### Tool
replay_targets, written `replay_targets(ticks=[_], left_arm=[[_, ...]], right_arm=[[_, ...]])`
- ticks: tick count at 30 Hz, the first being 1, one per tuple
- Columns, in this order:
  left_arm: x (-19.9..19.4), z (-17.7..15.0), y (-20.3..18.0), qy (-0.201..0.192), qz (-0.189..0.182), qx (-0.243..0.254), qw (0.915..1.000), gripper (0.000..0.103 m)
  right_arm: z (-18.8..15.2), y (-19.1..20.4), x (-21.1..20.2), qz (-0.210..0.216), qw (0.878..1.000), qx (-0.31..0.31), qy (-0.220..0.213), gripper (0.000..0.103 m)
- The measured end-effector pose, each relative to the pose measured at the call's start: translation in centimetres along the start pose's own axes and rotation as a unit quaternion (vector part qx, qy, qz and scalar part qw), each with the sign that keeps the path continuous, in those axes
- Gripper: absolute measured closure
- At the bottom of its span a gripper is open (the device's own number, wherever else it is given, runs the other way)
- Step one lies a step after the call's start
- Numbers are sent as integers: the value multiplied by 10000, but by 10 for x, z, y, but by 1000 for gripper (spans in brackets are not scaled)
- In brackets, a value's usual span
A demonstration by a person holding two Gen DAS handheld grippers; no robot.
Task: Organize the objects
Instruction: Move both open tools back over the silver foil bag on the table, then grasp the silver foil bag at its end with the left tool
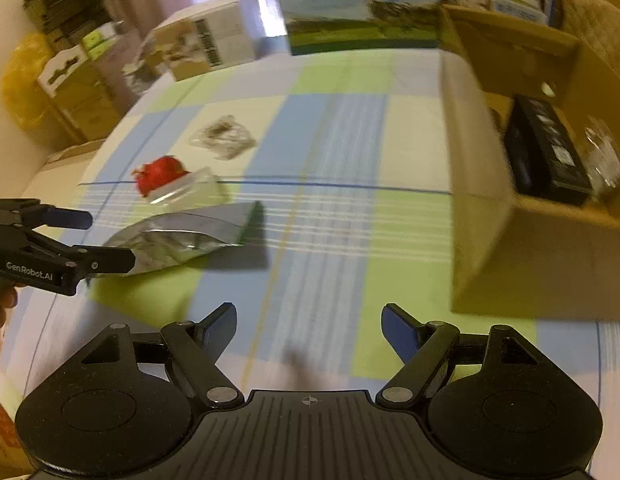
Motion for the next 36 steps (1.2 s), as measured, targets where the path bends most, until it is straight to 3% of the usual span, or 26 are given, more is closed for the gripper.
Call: replay_targets(ticks=[6, 10, 19, 23, 27, 30, 36], left_arm=[[32, -2, -9, 414, -100, 376, 9984, 2], [34, -6, -19, 450, -209, 421, 9979, 6], [22, -28, -54, 602, -665, 148, 9959, 14], [32, -17, -48, 605, -551, -183, 9965, 15], [39, -2, -39, 602, -689, -644, 9937, 15], [47, 0, -34, 688, -621, -768, 9927, 20], [55, 0, -35, 648, -317, -846, 9938, 44]], right_arm=[[-13, -18, -5, -150, 9994, 286, 101, 26], [-19, -26, -6, -198, 9988, 410, 163, 26], [-29, -34, -7, -191, 9984, 465, 248, 26], [-33, -38, -11, -186, 9985, 459, 224, 26], [-39, -44, -15, -221, 9981, 520, 227, 26], [-46, -54, -20, -274, 9974, 620, 228, 26], [-58, -71, -30, -370, 9955, 839, 227, 26]])
Point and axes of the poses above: each gripper's, at about its wrist camera, not at the fingertips, and x roughly the way its jaws point, y to its left, z to its top, the point moved 9 cm from there along x, roughly the way its jaws point, and after that the axes turned 13 degrees about -x, right-handed, at the moved point
